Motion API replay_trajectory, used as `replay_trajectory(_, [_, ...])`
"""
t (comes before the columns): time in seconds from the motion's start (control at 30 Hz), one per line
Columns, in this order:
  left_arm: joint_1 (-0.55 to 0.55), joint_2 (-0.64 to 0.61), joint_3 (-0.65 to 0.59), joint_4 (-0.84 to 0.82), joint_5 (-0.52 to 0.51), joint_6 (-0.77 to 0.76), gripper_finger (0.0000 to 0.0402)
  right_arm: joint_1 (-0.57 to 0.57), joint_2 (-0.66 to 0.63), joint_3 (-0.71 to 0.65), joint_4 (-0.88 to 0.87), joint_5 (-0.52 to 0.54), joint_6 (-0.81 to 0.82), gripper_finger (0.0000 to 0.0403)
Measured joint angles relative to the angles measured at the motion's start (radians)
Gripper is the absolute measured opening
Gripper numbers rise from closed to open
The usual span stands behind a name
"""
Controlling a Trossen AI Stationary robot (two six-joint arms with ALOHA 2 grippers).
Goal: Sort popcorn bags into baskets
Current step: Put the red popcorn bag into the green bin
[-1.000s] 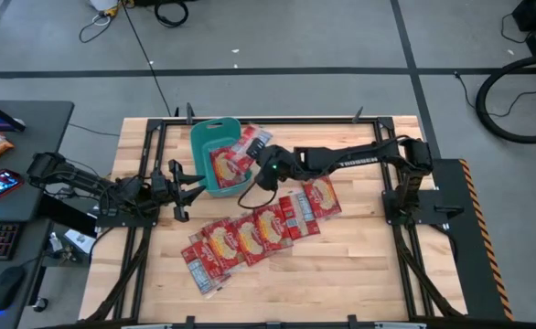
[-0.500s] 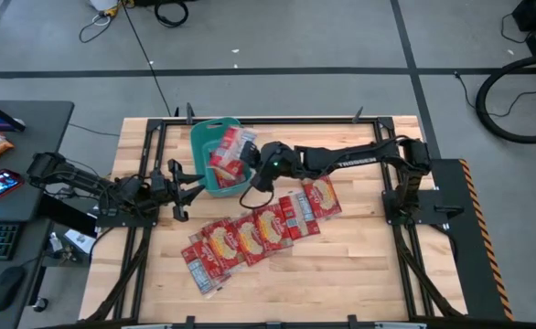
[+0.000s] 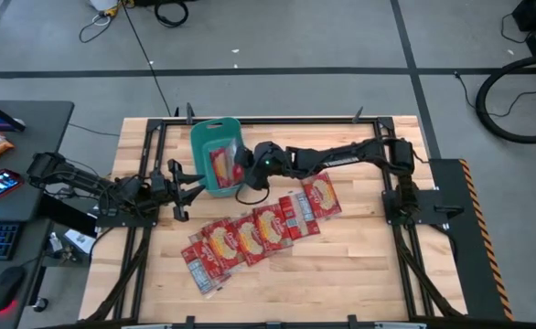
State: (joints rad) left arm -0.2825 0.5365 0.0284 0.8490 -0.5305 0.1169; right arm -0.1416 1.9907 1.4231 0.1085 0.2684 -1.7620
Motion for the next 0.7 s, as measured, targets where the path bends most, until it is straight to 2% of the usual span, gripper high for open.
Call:
replay_trajectory(0.33, [0.0, 0.0, 0.0, 0.0, 0.0, 0.011, 0.0144, -0.013, 0.0, 0.0, -0.036, 0.005, 0.015, 0.0063])
replay_trajectory(0.57, [0.0, 0.0, 0.0, -0.001, 0.0, 0.008, 0.0144, -0.01, 0.0, 0.0, -0.066, 0.072, 0.066, 0.0077])
replay_trajectory(0.7, [0.0, 0.0, 0.0, -0.005, 0.0, -0.001, 0.0144, -0.01, -0.001, 0.0, -0.08, 0.163, 0.071, 0.0077])
